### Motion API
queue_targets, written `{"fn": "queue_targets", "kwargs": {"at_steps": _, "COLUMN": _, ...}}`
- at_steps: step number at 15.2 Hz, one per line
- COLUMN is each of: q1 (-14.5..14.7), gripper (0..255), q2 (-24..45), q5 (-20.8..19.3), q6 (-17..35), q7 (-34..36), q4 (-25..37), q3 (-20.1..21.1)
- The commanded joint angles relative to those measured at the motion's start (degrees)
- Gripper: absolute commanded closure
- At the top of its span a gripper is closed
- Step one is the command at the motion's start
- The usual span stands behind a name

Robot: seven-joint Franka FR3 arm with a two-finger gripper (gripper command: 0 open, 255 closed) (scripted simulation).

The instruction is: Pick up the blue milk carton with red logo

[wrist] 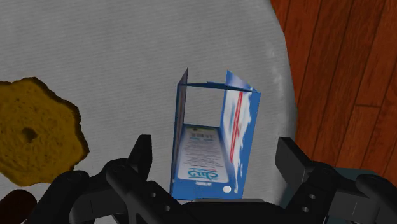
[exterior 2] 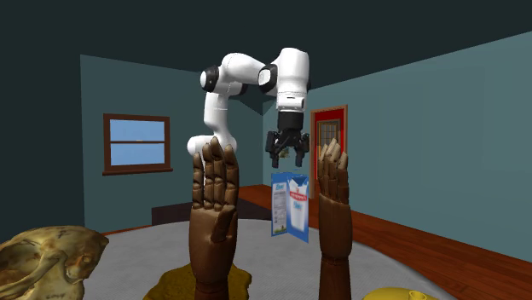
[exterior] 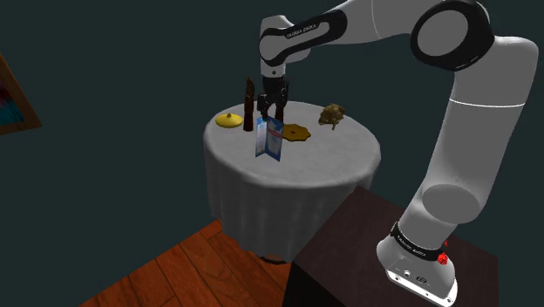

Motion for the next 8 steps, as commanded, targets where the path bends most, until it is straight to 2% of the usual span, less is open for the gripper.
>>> {"fn": "queue_targets", "kwargs": {"at_steps": 1, "q1": 0.01, "gripper": 0, "q2": 4.75, "q5": -0.24, "q6": -0.42, "q7": -0.29, "q4": 4.64, "q3": -0.01}}
{"fn": "queue_targets", "kwargs": {"at_steps": 2, "q1": 0.00, "gripper": 0, "q2": 6.74, "q5": -0.33, "q6": -0.65, "q7": -0.44, "q4": 6.65, "q3": -0.02}}
{"fn": "queue_targets", "kwargs": {"at_steps": 8, "q1": 0.00, "gripper": 0, "q2": 8.07, "q5": -0.37, "q6": 3.46, "q7": -0.32, "q4": 3.87, "q3": -0.03}}
